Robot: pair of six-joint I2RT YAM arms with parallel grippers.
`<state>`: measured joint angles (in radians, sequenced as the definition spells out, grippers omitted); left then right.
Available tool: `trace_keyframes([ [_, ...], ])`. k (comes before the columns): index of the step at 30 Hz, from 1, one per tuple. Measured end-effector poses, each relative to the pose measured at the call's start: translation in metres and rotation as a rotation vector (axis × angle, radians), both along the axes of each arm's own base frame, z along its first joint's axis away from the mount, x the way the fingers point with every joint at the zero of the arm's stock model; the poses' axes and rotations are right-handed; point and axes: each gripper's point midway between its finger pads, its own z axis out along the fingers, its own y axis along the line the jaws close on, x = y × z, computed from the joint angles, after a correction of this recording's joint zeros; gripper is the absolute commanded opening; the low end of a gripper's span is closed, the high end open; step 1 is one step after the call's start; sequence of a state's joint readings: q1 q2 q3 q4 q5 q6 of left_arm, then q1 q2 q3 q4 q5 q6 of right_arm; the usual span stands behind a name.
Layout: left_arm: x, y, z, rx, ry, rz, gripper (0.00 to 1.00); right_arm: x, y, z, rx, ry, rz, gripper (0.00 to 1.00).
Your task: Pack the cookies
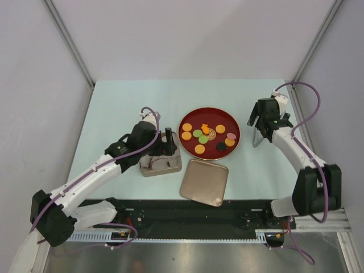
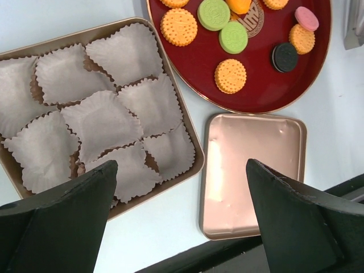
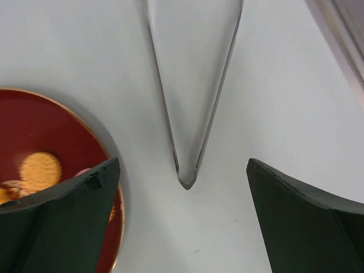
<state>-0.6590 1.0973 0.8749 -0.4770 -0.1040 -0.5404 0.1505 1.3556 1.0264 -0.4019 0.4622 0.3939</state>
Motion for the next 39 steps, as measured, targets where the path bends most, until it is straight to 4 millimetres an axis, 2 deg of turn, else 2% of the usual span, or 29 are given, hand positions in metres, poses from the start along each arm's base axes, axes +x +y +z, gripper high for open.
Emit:
trace_keyframes([
  [4,-0.003,-0.001,0.007,-0.022,-0.013,-0.011,1.00,0.009,-0.004,-0.049,-0.025,0.146,-0.003,1.00],
  [8,-0.005,-0.002,0.012,-0.038,-0.024,-0.020,1.00,0.021,-0.013,-0.074,-0.042,0.226,-0.012,1.00],
  [15,-0.006,-0.003,0.013,-0.044,-0.025,-0.024,1.00,0.044,-0.034,-0.075,-0.043,0.239,-0.036,1.00],
  [19,-0.006,-0.003,0.012,-0.042,-0.023,-0.025,1.00,0.051,-0.041,-0.086,-0.049,0.266,-0.037,1.00],
  [23,-0.005,-0.003,0.010,-0.038,-0.015,-0.026,1.00,0.050,-0.039,-0.100,-0.033,0.302,-0.021,1.00],
  [35,-0.005,-0.003,0.002,-0.024,0.004,-0.026,1.00,0.061,-0.028,-0.100,0.021,0.261,0.023,1.00],
  [39,-0.005,-0.004,-0.001,-0.018,0.011,-0.026,1.00,0.062,-0.030,-0.107,0.026,0.272,0.021,1.00],
])
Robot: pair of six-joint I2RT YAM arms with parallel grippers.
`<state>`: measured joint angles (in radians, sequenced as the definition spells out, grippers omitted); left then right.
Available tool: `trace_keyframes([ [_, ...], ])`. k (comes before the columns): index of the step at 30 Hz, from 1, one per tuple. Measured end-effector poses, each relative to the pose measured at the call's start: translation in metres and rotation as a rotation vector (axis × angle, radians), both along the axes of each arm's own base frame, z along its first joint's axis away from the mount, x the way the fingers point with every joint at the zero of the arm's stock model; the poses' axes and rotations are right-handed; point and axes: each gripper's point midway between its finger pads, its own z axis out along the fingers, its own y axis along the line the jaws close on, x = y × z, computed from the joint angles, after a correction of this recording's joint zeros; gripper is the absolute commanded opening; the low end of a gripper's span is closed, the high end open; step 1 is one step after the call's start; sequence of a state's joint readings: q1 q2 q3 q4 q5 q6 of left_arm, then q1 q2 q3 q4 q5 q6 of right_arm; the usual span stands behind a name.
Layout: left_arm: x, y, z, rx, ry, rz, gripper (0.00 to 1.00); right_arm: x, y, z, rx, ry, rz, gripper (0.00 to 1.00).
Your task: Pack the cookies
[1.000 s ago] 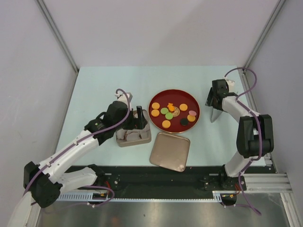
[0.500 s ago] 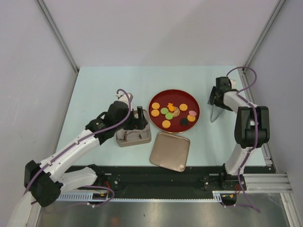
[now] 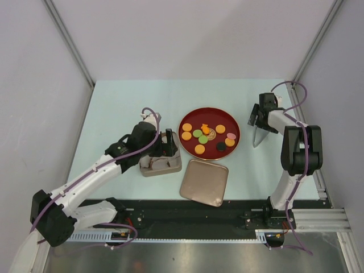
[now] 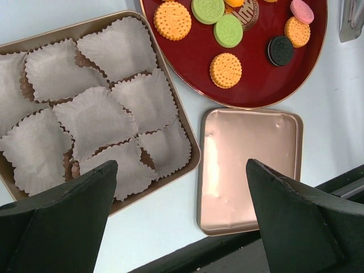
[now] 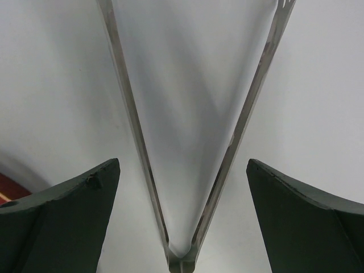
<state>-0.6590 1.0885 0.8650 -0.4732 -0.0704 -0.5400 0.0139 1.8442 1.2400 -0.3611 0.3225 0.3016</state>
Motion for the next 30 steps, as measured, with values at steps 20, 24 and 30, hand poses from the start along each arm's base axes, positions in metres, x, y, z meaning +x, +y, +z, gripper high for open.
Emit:
trace_keyframes([
  [20,0.001,-0.001,-0.010,0.021,0.027,0.001,1.00,0.016,0.001,-0.031,0.012,0.048,0.001,0.49],
  [24,0.001,-0.001,-0.010,0.021,0.027,0.001,1.00,0.014,0.001,-0.032,0.019,0.051,-0.016,0.41],
  [30,0.001,-0.001,-0.010,0.021,0.028,0.000,1.00,0.010,-0.003,-0.033,0.061,0.051,-0.080,0.24],
])
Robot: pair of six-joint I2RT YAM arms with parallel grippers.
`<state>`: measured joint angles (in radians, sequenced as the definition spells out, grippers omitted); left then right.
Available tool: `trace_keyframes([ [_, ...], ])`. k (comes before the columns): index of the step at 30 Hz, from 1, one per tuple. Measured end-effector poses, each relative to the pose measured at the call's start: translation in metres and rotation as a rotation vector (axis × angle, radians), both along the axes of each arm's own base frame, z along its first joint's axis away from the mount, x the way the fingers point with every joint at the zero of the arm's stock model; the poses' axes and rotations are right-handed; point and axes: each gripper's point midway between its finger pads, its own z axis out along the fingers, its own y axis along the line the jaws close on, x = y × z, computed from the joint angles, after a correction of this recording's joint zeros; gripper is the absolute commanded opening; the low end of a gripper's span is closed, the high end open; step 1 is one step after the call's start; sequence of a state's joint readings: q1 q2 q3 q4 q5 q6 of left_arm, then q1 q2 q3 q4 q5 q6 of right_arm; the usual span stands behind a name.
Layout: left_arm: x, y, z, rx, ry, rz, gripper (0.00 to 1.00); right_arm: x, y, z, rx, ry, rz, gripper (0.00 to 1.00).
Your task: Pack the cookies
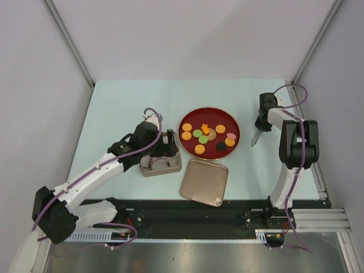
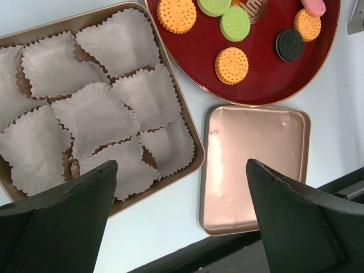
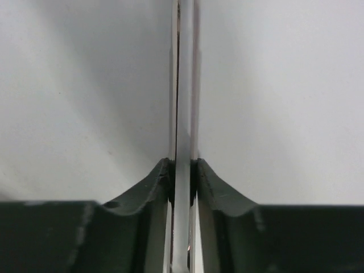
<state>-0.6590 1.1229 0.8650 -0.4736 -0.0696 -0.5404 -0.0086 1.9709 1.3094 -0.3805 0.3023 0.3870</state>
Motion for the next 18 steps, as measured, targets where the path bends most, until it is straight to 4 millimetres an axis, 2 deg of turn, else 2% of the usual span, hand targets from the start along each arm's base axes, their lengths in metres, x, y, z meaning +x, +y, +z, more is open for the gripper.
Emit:
trace_keyframes([
  [5,-0.001,-0.001,0.000,-0.003,0.002,-0.003,1.00,-0.013,0.005,0.003,0.024,0.032,-0.031,0.24],
  [8,-0.001,-0.001,0.000,-0.004,0.003,-0.005,1.00,-0.023,0.020,0.018,0.017,0.036,-0.002,0.24],
  [10,-0.001,-0.001,0.000,-0.004,0.003,-0.005,1.00,-0.026,0.036,0.039,0.015,0.003,0.036,0.24],
  [14,-0.001,-0.001,0.000,-0.003,0.003,-0.004,1.00,-0.027,0.070,0.103,0.024,-0.144,0.119,0.24],
  [18,-0.001,-0.001,-0.001,-0.003,0.004,-0.005,1.00,-0.038,0.091,0.160,0.041,-0.278,0.174,0.23],
])
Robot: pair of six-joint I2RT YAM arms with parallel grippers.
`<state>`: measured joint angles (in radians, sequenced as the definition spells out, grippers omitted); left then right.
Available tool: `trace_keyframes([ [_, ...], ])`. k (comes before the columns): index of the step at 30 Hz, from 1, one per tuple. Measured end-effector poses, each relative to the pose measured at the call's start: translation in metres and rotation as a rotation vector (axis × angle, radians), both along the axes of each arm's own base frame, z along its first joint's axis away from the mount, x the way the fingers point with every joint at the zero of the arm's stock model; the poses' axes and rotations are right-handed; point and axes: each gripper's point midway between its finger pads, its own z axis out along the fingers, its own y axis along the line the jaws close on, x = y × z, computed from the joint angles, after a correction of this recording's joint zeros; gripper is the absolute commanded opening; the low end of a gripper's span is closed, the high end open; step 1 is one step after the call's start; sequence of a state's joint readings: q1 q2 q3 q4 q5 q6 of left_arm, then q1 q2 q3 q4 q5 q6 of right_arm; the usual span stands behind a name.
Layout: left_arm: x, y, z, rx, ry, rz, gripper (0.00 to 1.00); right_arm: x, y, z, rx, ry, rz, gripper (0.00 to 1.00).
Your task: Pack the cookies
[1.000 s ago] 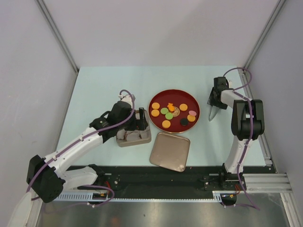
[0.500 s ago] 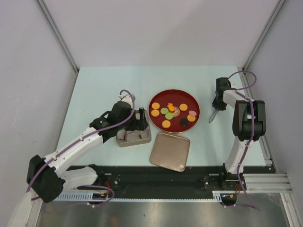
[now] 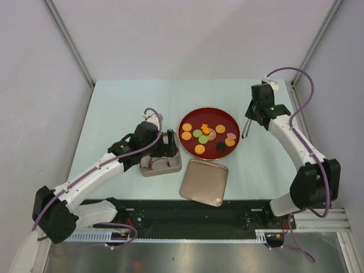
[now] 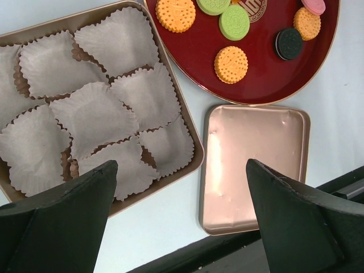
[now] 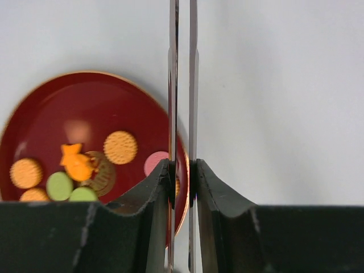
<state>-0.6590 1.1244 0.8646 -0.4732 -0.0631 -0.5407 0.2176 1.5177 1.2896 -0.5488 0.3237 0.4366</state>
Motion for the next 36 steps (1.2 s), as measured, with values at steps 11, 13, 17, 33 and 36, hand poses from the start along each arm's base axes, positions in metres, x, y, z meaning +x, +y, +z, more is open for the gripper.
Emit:
trace_keyframes([
  [11,-0.001,-0.010,0.004,-0.052,0.011,-0.020,1.00,-0.051,0.043,0.051,0.069,-0.076,0.177,0.11],
  [13,-0.001,-0.018,0.009,-0.091,0.010,-0.030,1.00,-0.059,0.052,0.051,0.094,-0.061,0.218,0.01],
  [17,0.001,-0.033,0.017,-0.154,0.016,-0.048,1.00,-0.074,0.067,0.051,0.120,-0.039,0.278,0.00],
  [33,-0.005,-0.035,0.034,-0.201,-0.017,-0.042,1.00,-0.119,0.099,0.012,0.082,0.203,0.480,0.15],
  [36,-0.006,-0.037,0.034,-0.202,-0.015,-0.045,1.00,-0.119,0.103,0.016,0.079,0.193,0.495,0.19],
])
